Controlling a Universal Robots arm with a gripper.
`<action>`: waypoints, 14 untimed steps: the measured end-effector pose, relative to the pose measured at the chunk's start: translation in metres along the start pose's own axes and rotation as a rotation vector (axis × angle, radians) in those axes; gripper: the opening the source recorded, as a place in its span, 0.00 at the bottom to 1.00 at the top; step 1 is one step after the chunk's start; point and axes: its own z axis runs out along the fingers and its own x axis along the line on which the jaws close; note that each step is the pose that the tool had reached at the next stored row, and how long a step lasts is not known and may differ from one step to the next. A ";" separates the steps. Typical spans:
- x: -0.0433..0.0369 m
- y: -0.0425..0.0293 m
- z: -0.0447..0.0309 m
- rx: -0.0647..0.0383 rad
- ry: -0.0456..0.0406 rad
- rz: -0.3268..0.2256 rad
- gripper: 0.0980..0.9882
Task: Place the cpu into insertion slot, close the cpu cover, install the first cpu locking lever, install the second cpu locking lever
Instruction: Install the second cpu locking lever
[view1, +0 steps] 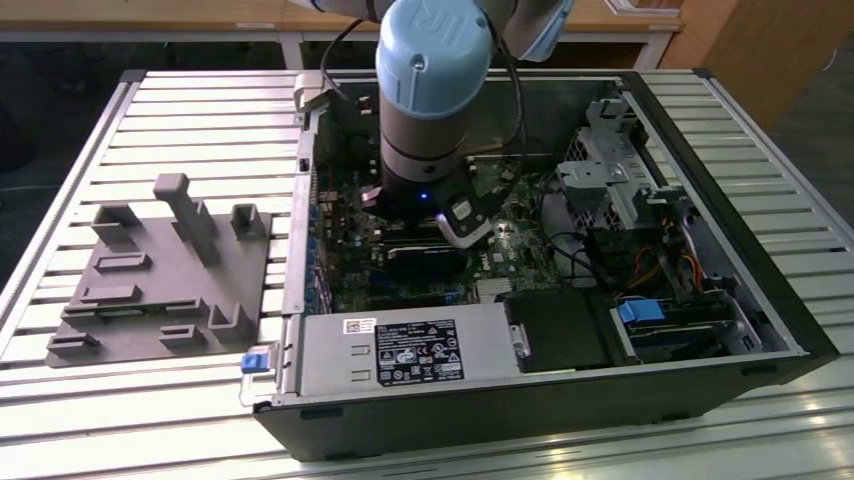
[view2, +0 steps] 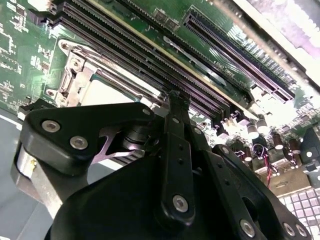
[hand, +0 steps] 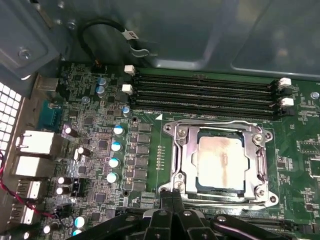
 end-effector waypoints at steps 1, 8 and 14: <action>0.0000 -0.0003 0.0007 -0.002 0.0000 0.000 0.01; 0.0015 -0.0001 0.0040 -0.015 -0.0011 0.000 0.01; 0.0035 -0.0003 0.0051 -0.016 -0.0010 0.000 0.01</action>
